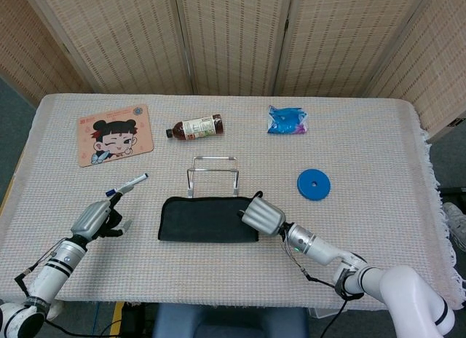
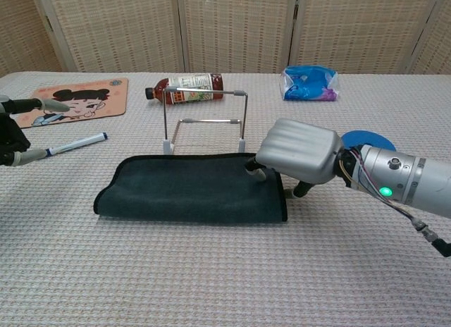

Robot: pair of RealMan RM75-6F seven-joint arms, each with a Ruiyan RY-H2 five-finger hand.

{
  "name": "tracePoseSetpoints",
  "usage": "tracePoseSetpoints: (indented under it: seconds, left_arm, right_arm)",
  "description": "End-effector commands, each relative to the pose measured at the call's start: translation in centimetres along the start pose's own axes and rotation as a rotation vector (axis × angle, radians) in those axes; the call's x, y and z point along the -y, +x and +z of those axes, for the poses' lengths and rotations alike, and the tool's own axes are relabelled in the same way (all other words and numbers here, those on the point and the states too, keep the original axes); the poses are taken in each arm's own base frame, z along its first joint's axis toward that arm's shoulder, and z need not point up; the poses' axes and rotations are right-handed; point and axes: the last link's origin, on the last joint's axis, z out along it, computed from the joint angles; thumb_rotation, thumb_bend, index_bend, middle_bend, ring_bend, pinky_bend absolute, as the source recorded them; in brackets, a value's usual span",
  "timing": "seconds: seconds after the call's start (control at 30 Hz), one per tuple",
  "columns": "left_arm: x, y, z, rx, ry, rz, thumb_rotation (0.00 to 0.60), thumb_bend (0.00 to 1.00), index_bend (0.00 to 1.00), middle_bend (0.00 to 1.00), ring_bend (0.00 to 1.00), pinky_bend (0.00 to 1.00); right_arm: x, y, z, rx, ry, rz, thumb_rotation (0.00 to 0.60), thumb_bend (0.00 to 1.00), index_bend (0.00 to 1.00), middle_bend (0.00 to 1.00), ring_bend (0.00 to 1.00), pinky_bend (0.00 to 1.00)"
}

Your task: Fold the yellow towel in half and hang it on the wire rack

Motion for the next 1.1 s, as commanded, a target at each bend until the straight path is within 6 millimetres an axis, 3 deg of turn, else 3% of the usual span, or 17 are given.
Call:
tracePoseSetpoints:
  seconds: [0.03,0.23,0.63,0.93,1.1]
  left_arm:
    - [0.02,-0.04,-0.02,0.001,0.000,-0.001,0.600,0.47,0.05,0.98,0.84,0.98]
    - [0.07,0.03,0.00,0.000,0.001,-0.003,0.600,0.47,0.05,0.98,0.84,0.98]
    - [0.29,0.13,-0.12,0.000,0.006,-0.003,0.600,0.47,0.06,0.98,0.84,0.98]
    - [0.35,0.21,-0.08,0.000,0.005,-0.005,0.600,0.47,0.06,0.98,0.84,0.98]
    - [0.37,0.27,-0.05,-0.001,0.005,-0.006,0.600,0.47,0.06,0.98,0.84,0.98]
  right_arm:
    - [0.13,-0.10,0.07,0.003,0.004,-0.007,0.600,0.20,0.47,0.87,0.97,1.00]
    - [0.49,-0.24,0.24,0.001,0.012,-0.015,0.600,0.20,0.47,0.87,0.97,1.00]
    - [1.00,-0.15,0.85,-0.017,0.014,-0.013,0.600,0.31,0.48,0.87,0.97,1.00]
    - [0.92,-0.05,0.59,-0.033,0.019,-0.011,0.600,0.47,0.49,0.88,0.97,1.00]
    - [0.89,0.61,0.64,-0.072,0.015,0.012,0.600,0.55,0.55,0.89,0.97,1.00]
